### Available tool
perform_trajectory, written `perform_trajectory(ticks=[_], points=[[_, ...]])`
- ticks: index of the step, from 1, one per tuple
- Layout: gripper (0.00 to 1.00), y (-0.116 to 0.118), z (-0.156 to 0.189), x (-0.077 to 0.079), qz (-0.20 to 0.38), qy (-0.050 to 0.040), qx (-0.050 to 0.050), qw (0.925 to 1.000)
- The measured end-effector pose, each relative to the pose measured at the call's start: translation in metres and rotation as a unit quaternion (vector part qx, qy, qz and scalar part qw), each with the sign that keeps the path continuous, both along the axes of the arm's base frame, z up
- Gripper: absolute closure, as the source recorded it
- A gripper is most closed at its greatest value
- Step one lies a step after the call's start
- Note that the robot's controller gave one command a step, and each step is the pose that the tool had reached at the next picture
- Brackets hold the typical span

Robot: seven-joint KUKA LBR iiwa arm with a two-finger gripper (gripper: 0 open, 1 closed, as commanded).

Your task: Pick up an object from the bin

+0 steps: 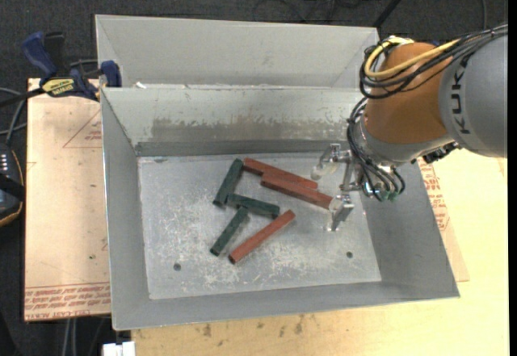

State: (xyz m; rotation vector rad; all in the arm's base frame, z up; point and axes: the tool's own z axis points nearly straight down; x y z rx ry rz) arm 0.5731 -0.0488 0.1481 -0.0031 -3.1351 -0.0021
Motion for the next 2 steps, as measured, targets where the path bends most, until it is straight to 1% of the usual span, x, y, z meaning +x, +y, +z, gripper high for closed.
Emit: perform_trajectory(ticks=[1,2], points=[[0.00,0.000,0.004,0.002,0.000,-0.0036,0.000,1.0000],[1.00,-0.044,-0.071,0.027,-0.064,-0.0109,-0.001,0.9979]])
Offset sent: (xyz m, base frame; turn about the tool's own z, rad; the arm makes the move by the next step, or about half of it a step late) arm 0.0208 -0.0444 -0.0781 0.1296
